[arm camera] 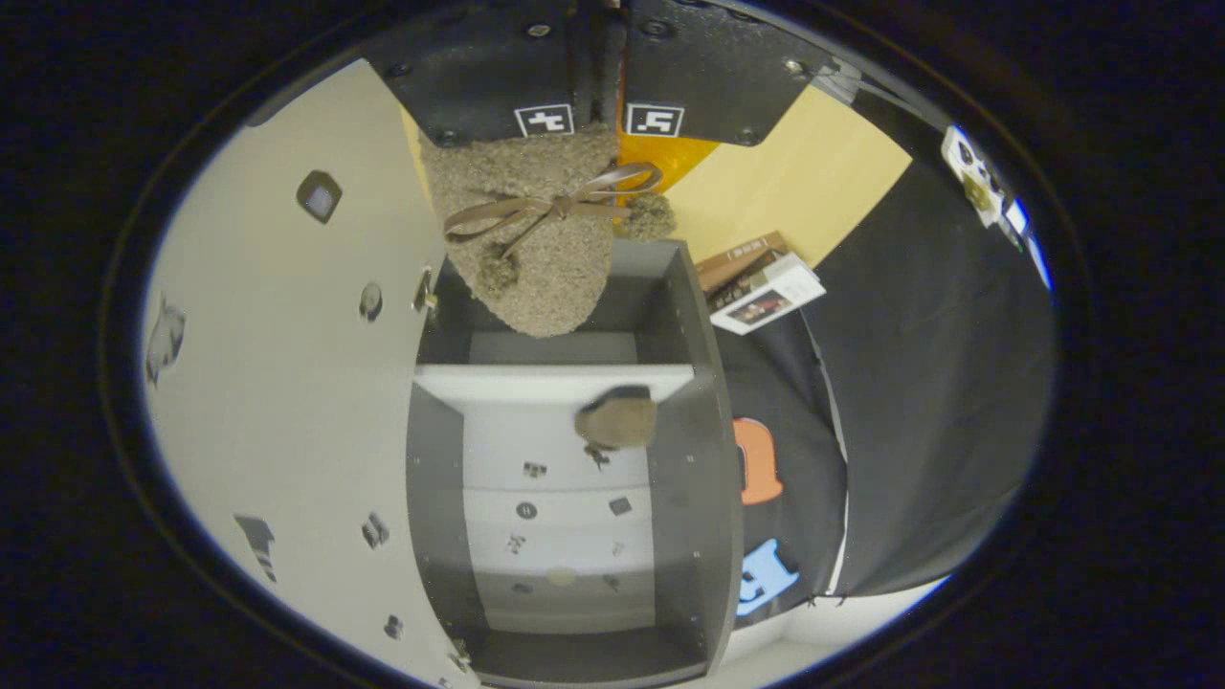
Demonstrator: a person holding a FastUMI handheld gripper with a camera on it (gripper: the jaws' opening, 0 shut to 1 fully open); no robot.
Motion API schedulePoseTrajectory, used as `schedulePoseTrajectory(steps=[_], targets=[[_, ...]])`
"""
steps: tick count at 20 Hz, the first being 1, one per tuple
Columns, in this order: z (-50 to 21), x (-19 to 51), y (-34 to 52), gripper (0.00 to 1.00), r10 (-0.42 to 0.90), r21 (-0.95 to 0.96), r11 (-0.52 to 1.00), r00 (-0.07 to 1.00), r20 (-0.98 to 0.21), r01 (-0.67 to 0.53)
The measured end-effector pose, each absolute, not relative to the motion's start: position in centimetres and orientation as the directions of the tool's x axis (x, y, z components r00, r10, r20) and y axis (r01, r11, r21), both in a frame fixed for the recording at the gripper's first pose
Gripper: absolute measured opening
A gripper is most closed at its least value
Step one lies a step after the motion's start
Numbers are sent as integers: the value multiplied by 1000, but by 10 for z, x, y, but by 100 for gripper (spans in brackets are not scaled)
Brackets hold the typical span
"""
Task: Open the shoe cabinet door, grab the shoes and put them into the shoe cabinet, then close the shoe cabinet door.
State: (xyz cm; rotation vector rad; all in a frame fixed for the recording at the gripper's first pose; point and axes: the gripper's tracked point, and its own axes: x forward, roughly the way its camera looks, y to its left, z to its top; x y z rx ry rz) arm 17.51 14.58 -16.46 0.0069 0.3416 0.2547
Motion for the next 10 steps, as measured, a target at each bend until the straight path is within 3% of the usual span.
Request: schedulePoseTrajectory(steps=[10], targets=[[-23,232,152,7,225,28,974,967,-117,-223]])
